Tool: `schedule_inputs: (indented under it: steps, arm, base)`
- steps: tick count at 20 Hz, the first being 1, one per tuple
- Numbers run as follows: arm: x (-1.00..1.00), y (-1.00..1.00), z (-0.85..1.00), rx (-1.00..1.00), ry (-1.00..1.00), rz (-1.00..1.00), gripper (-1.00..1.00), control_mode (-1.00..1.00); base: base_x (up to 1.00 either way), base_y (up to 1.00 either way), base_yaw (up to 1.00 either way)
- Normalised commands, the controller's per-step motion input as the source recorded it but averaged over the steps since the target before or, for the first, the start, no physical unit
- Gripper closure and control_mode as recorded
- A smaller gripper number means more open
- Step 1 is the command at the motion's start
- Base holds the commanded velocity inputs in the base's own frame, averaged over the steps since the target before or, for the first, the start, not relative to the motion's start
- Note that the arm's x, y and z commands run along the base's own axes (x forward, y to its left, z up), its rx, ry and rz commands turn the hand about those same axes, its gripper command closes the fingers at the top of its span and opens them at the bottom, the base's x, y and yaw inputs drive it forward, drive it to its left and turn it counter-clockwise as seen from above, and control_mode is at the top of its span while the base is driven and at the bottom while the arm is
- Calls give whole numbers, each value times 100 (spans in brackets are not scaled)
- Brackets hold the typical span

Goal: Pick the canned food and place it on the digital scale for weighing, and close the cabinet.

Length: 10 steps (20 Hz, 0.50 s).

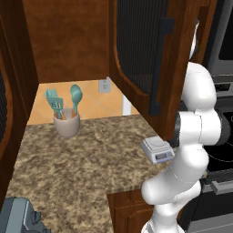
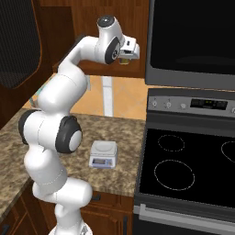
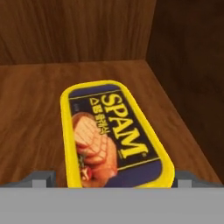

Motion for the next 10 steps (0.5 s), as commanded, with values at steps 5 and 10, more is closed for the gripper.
schedule_inputs:
  steps: [5,10]
  arm:
    - [28,-3,-19,0,0,0,-100,-100]
    - [23,0,-18,0,0,0,100,-100]
  base:
    - [0,0,0]
    - [0,0,0]
